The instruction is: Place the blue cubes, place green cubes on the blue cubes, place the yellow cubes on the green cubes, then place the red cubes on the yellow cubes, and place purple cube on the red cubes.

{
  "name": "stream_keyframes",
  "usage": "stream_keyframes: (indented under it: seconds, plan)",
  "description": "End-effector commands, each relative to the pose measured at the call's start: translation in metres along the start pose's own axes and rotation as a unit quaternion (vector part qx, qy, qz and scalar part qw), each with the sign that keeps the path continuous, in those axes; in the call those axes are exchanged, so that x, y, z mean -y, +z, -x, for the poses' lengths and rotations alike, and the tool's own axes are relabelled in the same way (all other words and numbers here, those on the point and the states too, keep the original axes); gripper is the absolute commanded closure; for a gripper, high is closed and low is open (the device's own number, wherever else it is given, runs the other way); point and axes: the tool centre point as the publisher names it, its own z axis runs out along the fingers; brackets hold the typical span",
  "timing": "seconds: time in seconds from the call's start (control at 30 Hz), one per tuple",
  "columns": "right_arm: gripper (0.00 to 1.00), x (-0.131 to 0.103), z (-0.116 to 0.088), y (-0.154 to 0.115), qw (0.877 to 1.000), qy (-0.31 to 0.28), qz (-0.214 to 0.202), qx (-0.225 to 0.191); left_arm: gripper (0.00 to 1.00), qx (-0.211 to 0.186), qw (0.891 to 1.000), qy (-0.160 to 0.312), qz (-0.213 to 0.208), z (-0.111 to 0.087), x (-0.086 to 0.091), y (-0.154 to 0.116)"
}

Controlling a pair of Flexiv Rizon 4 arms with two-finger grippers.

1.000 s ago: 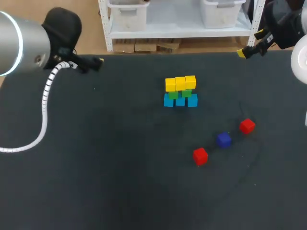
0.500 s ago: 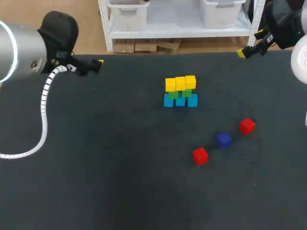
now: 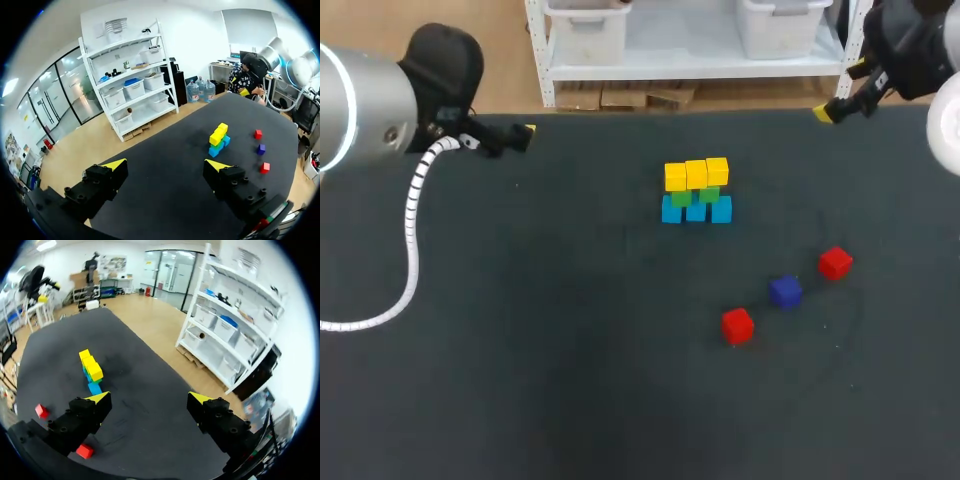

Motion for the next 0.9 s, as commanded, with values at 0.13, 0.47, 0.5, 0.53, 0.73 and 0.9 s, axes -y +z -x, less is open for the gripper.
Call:
stream_keyframes:
  seconds: [0.13,0.47,0.5,0.53,0.73,0.9]
  plan:
    - [0.0,-0.031,-0.009,-0.042,0.991,-0.115,0.024,-0.067,0.0,0.001,1.0,0.001,-0.003,0.0,-0.001,0.001]
    - [0.0,-0.129,-0.024,-0.048,0.948,-0.262,0.153,-0.094,0.0,0.001,1.0,0.001,-0.003,0.0,-0.001,0.001]
    - [0.0,-0.137,-0.024,-0.047,0.943,-0.276,0.162,-0.093,0.0,0.001,1.0,0.001,-0.003,0.0,-0.001,0.001]
    - [0.0,-0.146,-0.024,-0.046,0.938,-0.287,0.172,-0.092,0.0,0.001,1.0,0.001,-0.003,0.0,-0.001,0.001]
    - [0.0,-0.188,-0.021,-0.036,0.906,-0.356,0.206,-0.099,0.0,0.001,1.0,0.001,-0.003,0.0,-0.001,0.001]
    - [0.0,-0.215,-0.02,-0.028,0.884,-0.392,0.233,-0.102,0.0,0.001,1.0,0.001,-0.003,0.0,-0.001,0.001]
